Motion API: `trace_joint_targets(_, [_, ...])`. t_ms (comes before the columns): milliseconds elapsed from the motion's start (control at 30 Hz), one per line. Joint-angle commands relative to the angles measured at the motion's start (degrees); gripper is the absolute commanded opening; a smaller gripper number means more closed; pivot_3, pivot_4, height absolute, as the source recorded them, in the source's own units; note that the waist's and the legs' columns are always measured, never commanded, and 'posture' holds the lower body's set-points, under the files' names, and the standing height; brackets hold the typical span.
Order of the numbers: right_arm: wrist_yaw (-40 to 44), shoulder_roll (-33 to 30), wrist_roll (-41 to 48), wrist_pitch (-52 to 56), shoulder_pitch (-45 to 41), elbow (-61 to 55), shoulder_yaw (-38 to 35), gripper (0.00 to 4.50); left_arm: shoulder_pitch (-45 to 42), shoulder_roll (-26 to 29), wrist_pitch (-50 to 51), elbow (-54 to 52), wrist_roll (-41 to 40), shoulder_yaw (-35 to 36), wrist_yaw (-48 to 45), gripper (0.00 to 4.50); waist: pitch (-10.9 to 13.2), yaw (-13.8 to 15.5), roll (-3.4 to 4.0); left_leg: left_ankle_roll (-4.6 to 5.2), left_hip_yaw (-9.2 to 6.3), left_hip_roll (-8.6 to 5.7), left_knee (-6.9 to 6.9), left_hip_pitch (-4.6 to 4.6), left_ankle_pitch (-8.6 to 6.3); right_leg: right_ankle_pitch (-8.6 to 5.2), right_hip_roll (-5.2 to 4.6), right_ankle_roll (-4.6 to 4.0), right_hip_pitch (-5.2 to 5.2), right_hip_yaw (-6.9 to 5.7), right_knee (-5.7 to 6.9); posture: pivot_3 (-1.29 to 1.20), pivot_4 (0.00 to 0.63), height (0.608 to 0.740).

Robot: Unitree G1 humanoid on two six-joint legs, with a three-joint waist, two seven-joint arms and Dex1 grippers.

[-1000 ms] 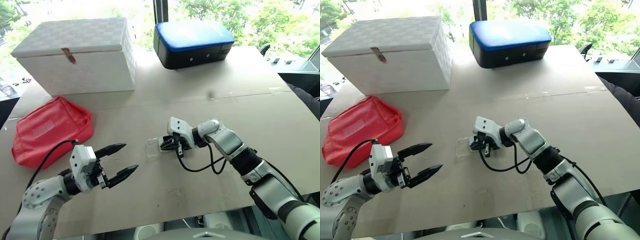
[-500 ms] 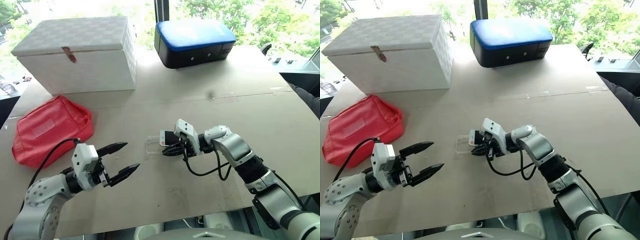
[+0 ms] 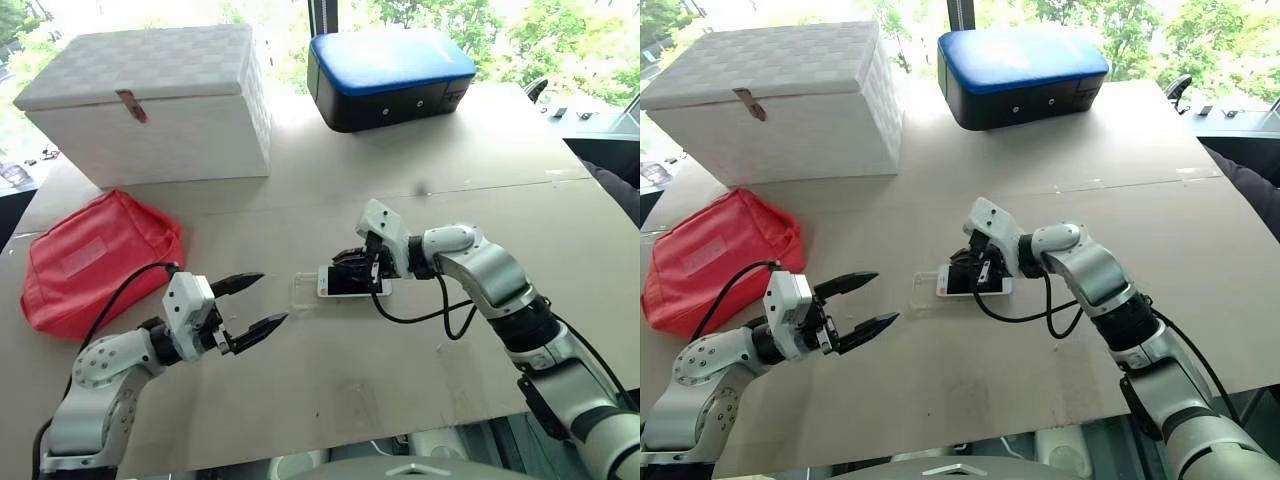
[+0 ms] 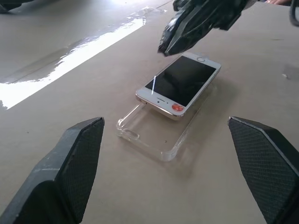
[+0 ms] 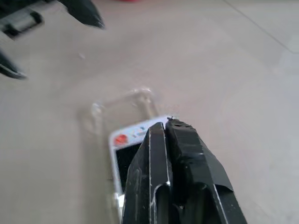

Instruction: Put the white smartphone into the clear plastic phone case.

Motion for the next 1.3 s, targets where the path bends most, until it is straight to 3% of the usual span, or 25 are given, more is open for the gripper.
trace_joint_targets(33, [-2.1,1.6,-4.4,-5.8,-3.2,6.1,1.8,0.05,0.4,0.6,-0.7,-0.7,-0.9,1.2,-0.5,4.35,0.0,0.0,0.00,0.00,0.00,0.00,0.00,0.00,0.00,0.00,0.00,-0.01,0.00,0.00,0.01,0.00,0.150,0.740])
trace_joint_targets(267, [0.5,2.3,-7.2,-9.7,-5.9,11.2,3.0,0.05,2.7,0.3,-0.9,-2.1,-1.1,2.1,-0.2,4.35,0.0,0.0,0.00,0.00,0.02,0.00,-0.01,-0.01,0.00,0.01,0.00,0.00,0.00,0.03,0.01,0.00,0.150,0.740])
trace_joint_targets(500, [5.7,1.1,-6.8,-8.4,-5.8,8.1,3.3,0.05,3.1,0.0,-1.4,-2.2,-1.1,2.0,0.4,4.35,0.1,0.0,0.02,0.00,0.00,0.00,-0.01,0.00,0.00,0.01,0.01,0.00,0.00,0.02,0.03,0.00,0.150,0.740])
trace_joint_targets(633, [3.5,1.6,-7.7,-8.9,-6.2,8.2,1.8,0.05,3.0,-0.2,-1.5,-2.2,-1.0,1.7,0.5,4.35,0.0,0.0,0.02,0.00,0.00,0.00,0.00,0.00,0.00,0.01,0.01,-0.01,0.00,0.02,0.04,0.00,0.150,0.740])
trace_joint_targets(800, [6.6,1.0,-1.3,-4.9,-5.6,1.3,-2.3,0.05,3.1,-0.3,-1.7,-2.1,-1.0,1.8,0.5,4.35,0.1,0.1,0.03,0.00,0.00,0.00,0.00,0.00,0.00,0.02,0.01,0.00,0.00,0.03,0.05,0.00,0.150,0.740])
trace_joint_targets(967, [7.6,-0.7,-0.7,-1.3,-2.4,-3.4,0.2,0.05,3.4,-0.5,-1.8,-2.1,-0.9,1.5,0.4,4.35,0.1,0.1,0.00,0.00,-0.03,0.00,-0.01,0.00,0.00,0.11,0.00,0.17,0.01,0.00,0.04,0.00,0.150,0.740])
trace_joint_targets(1300, [7.2,-1.2,-6.4,-2.1,2.3,2.1,9.4,0.05,3.8,-0.7,-1.4,-2.5,-1.0,1.4,0.4,4.35,0.0,0.0,-0.05,0.00,0.01,0.01,0.03,0.10,0.00,0.01,0.02,0.00,0.04,0.05,0.09,0.00,0.150,0.740])
